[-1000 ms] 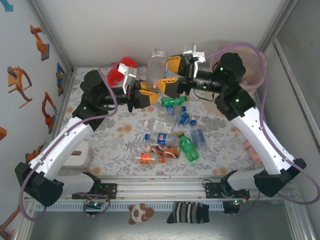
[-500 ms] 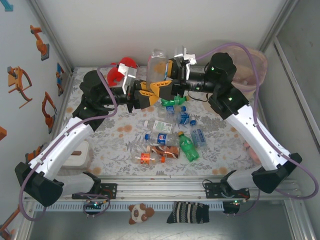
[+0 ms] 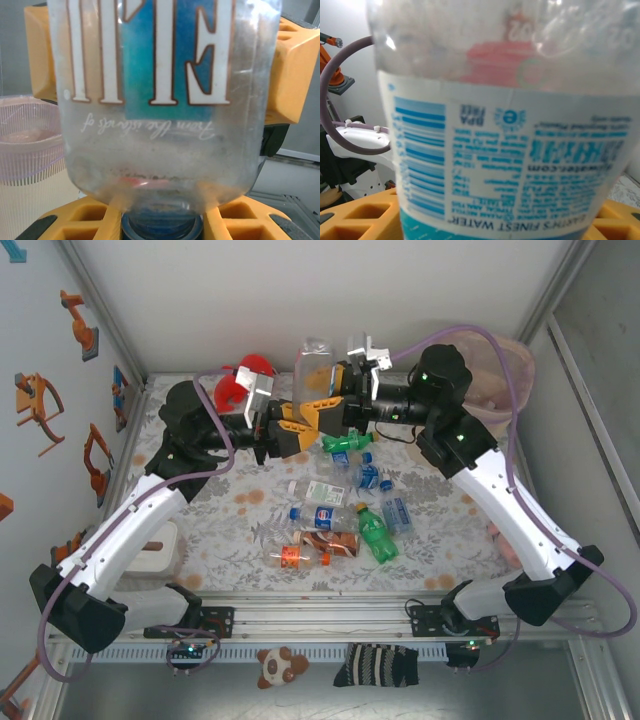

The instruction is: Put the plastic bottles in the bin

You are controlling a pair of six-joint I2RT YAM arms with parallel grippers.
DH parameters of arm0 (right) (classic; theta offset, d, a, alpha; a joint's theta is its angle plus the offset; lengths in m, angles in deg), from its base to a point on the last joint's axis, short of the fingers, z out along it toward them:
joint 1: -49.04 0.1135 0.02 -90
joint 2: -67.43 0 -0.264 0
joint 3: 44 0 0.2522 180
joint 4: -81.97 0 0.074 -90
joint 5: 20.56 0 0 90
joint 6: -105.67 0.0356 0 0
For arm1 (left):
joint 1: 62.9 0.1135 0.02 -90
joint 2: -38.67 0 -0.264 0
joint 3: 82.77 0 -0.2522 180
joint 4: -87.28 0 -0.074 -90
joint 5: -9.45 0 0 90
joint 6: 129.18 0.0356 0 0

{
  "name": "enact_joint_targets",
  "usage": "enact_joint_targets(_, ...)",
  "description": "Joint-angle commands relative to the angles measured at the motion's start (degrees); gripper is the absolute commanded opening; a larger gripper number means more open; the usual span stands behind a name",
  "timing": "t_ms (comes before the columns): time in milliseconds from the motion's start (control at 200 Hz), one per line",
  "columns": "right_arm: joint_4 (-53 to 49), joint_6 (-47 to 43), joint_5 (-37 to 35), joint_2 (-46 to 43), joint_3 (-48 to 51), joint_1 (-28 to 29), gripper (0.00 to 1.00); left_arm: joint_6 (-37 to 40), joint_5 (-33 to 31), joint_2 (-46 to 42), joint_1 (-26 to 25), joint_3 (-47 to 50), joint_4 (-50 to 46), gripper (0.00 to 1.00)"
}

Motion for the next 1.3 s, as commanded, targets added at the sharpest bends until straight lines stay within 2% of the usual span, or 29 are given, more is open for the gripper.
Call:
enact_joint_targets(0,0.6,-0.7,0.7,0.1,-2.4,0.5,0.55,-0.7,1.4,-1.3,-0.3,-1.8,2.2,0.28)
enact_joint_targets(200,0.3,-0.8,0.4,0.0,-2.5,0.6,0.5,-0.6,1.1,-1.3,-0.3,-1.8,2.0,0.3)
enact_joint_targets(280,-0.1,-1.0,-0.2,-0.1,-2.6,0.5,0.47,-0.3,0.6,-1.3,-0.3,-1.7,1.7,0.34)
enact_joint_targets(526,-6.2,-5.0,-7.8,-0.6,-4.4,0.0,0.47,4.5,-7.0,-3.8,-0.2,-0.5,-4.4,0.65)
enact_joint_targets(666,-8.1,-3.9,-12.1,-0.9,-5.1,-2.7,0.48,6.4,-13.3,-6.3,0.2,1.9,-7.0,0.69)
enact_joint_targets(821,-9.4,-0.3,-16.6,-1.1,-5.6,-7.7,0.47,6.6,-17.0,-8.0,0.8,3.7,-8.3,0.7)
enact_joint_targets(966,-12.2,5.3,-21.6,-0.6,-6.7,-15.1,0.46,6.6,-17.8,-8.8,1.0,4.4,-8.9,0.7)
enact_joint_targets(1157,-24.5,7.3,-30.3,2.6,-12.3,-24.2,0.45,6.7,-18.4,-8.8,1.2,4.7,-9.3,0.7)
enact_joint_targets(1297,-32.3,9.0,-32.6,6.7,-17.2,-30.7,0.45,6.7,-18.5,-8.7,1.4,4.8,-9.8,0.7)
